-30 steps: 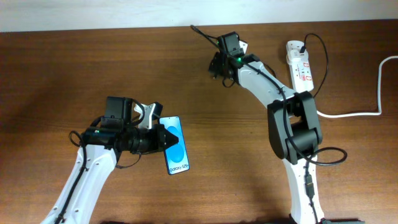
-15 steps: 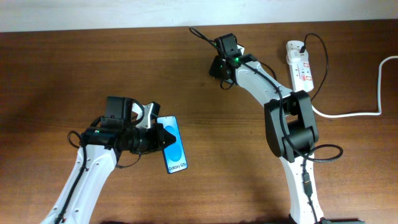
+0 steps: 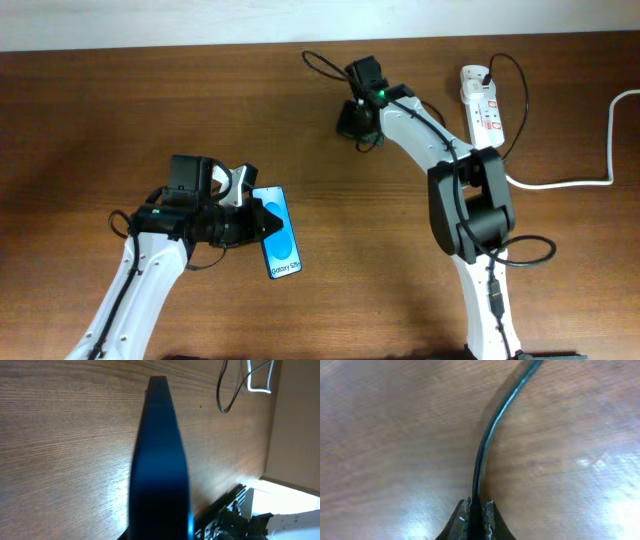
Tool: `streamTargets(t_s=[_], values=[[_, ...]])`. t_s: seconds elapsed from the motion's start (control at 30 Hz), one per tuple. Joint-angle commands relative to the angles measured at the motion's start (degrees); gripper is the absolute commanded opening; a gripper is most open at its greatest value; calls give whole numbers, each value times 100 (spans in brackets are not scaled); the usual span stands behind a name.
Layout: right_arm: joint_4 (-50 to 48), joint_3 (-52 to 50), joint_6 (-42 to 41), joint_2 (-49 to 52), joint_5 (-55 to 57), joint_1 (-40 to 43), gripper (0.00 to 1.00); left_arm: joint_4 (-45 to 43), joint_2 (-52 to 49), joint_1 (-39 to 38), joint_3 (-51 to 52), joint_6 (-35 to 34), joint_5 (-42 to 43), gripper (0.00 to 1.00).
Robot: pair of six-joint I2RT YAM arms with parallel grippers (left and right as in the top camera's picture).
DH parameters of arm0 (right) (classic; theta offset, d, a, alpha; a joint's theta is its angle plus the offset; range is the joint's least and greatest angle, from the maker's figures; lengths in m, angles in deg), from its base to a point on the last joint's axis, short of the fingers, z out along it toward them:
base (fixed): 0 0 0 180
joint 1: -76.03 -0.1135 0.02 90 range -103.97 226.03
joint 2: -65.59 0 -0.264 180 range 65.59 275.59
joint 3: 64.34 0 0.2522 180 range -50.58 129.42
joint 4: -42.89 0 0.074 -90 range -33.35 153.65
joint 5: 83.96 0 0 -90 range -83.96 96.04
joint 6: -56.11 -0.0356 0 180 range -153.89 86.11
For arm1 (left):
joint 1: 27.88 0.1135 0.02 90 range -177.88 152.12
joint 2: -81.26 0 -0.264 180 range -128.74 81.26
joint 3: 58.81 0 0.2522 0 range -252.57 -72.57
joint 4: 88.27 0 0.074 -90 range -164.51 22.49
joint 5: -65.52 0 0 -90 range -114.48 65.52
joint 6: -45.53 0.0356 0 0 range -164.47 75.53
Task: Plug charger to phone and switch on socket
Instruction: 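Move the right gripper over the black cable and close on it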
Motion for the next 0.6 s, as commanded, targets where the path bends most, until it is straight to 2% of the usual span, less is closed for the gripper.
streamTargets(t_s=[0.0,0.17,0.23,0.47,0.57], values=[[824,-66,52,-717,72,125,4,-35,129,-2,-131,-61,92,0],[3191,-68,55,-1204,-509,57,4,-37,129,-2,-131,-61,92,0],[3558,-208,52,-1189,-509,-85,4,-37,129,-2,-131,-61,92,0],[3355,-509,-175,-1185,-372,-647,5,-31,129,-2,-131,-822,295,0],[3268,-544,-638,-1182,-315,-647,12,-15,129,-2,-131,-1012,396,0]])
